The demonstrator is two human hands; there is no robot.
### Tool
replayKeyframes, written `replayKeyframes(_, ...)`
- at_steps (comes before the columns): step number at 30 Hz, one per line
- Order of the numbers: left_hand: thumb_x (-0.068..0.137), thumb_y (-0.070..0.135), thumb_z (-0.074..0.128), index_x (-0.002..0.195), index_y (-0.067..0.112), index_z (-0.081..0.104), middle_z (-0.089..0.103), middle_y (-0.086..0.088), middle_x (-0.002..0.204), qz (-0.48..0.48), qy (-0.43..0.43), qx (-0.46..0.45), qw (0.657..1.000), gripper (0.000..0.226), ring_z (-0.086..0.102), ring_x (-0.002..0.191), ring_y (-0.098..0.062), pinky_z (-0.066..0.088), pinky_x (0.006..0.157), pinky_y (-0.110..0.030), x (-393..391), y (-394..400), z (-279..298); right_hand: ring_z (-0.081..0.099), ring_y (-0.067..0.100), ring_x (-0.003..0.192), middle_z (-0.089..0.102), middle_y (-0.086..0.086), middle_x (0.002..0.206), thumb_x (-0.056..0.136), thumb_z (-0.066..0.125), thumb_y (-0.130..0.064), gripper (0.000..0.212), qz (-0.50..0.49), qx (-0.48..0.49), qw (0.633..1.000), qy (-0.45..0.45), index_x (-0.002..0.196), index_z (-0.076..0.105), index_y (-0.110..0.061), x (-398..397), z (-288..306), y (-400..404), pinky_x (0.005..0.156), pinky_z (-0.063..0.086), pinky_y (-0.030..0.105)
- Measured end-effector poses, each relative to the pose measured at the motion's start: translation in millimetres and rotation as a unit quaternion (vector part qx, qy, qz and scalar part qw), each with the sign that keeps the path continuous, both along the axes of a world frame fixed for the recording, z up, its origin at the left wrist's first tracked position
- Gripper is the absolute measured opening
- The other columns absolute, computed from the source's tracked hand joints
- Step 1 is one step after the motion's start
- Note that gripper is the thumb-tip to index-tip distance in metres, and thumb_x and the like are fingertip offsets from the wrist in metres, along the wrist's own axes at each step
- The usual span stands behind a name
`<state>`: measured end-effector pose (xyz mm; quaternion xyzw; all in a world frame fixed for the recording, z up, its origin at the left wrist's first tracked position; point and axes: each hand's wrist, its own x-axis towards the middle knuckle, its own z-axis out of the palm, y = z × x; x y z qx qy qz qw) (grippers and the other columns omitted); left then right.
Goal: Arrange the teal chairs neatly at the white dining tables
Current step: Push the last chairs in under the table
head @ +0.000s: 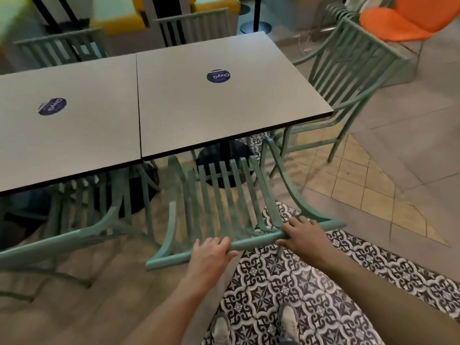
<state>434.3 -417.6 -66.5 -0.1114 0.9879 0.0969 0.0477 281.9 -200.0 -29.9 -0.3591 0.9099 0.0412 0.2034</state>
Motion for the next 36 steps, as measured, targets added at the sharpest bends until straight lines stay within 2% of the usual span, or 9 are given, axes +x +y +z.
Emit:
replayKeyframes(6,0.089,0.061,0.024,0.103,0.03,0.052,0.058,0.014,0.1,0.022,-0.068,0.04,0.997,0.044,0.054,0.101,-0.009,0.031,0.109,-0.045,-31,47,14,0.044,0.016,0.118,0.052,-0.007,0.121,0.089,0.035,-0.066,0.049,0.02,0.003,1.0,0.001,0.118,0.052,-0.031,-40,0,39,0.104,0.037,0.047)
replayKeyframes(17,0.088,0.072,0.014,0.094,0.033,0.057,0.056,0.02,0.088,0.022,-0.027,0.035,0.999,0.058,0.054,0.089,-0.005,0.035,0.108,-0.046,-79,95,4,0.046,0.014,0.114,0.053,-0.01,0.115,0.088,0.04,-0.065,0.045,0.008,-0.051,0.998,0.021,0.114,0.055,-0.032,-95,-7,95,0.106,0.035,0.043)
replayKeyframes(20,0.089,0.074,0.017,0.096,0.031,0.064,0.058,0.016,0.093,0.1,0.019,0.038,0.994,0.064,0.057,0.098,-0.009,0.029,0.113,-0.049,-80,98,3,0.046,0.011,0.113,0.053,-0.011,0.112,0.086,0.049,-0.059,0.04,-0.12,-0.181,0.975,0.036,0.113,0.057,-0.031,-107,-13,119,0.105,0.036,0.037)
replayKeyframes(22,0.092,0.061,0.037,0.11,0.023,0.065,0.061,0.005,0.109,0.244,0.064,0.053,0.966,0.05,0.054,0.112,-0.018,0.026,0.113,-0.05,-74,90,5,0.043,0.018,0.122,0.049,-0.003,0.128,0.085,0.062,-0.046,0.051,-0.341,-0.297,0.89,0.056,0.129,0.05,-0.023,-116,-15,140,0.105,0.037,0.039)
replayKeyframes(25,0.091,0.043,0.057,0.125,0.012,0.056,0.054,-0.016,0.127,0.493,0.103,0.098,0.858,0.047,0.049,0.117,-0.035,0.037,0.102,-0.052,-53,65,9,0.042,0.034,0.127,0.04,0.015,0.142,0.083,0.069,-0.037,0.07,-0.677,-0.403,0.595,-0.161,0.14,0.035,-0.016,-134,-17,164,0.104,0.039,0.052)
replayKeyframes(27,0.089,0.037,0.063,0.132,0.006,0.05,0.05,-0.024,0.132,0.63,0.115,0.186,0.745,0.054,0.049,0.118,-0.041,0.041,0.097,-0.05,-39,51,15,0.046,0.035,0.124,0.046,0.019,0.135,0.085,0.065,-0.04,0.057,-0.715,-0.452,0.419,-0.33,0.131,0.043,-0.013,-138,-25,166,0.103,0.04,0.056)
replayKeyframes(28,0.089,0.035,0.064,0.132,0.003,0.049,0.051,-0.024,0.132,0.688,0.12,0.249,0.671,0.056,0.05,0.118,-0.041,0.042,0.096,-0.049,-36,49,19,0.051,0.033,0.121,0.051,0.019,0.13,0.088,0.062,-0.041,0.046,-0.705,-0.469,0.374,-0.378,0.121,0.048,-0.012,-140,-28,163,0.101,0.042,0.056)
replayKeyframes(32,0.094,0.033,0.057,0.124,0.012,0.048,0.052,-0.018,0.122,0.713,0.193,0.581,0.341,0.037,0.056,0.1,-0.036,0.049,0.084,-0.055,-39,46,14,0.059,0.034,0.11,0.057,0.02,0.12,0.093,0.058,-0.032,0.028,-0.699,-0.493,0.301,-0.422,0.101,0.052,-0.006,-145,-30,130,0.097,0.048,0.052)
replayKeyframes(36,0.095,0.021,0.054,0.136,0.002,0.045,0.056,-0.02,0.124,0.708,0.237,0.616,0.25,0.046,0.057,0.108,-0.031,0.05,0.079,-0.047,-49,35,2,0.054,0.034,0.115,0.053,0.02,0.118,0.094,0.054,-0.021,0.016,-0.725,-0.477,0.288,-0.405,0.093,0.049,-0.005,-152,-30,117,0.099,0.046,0.052)
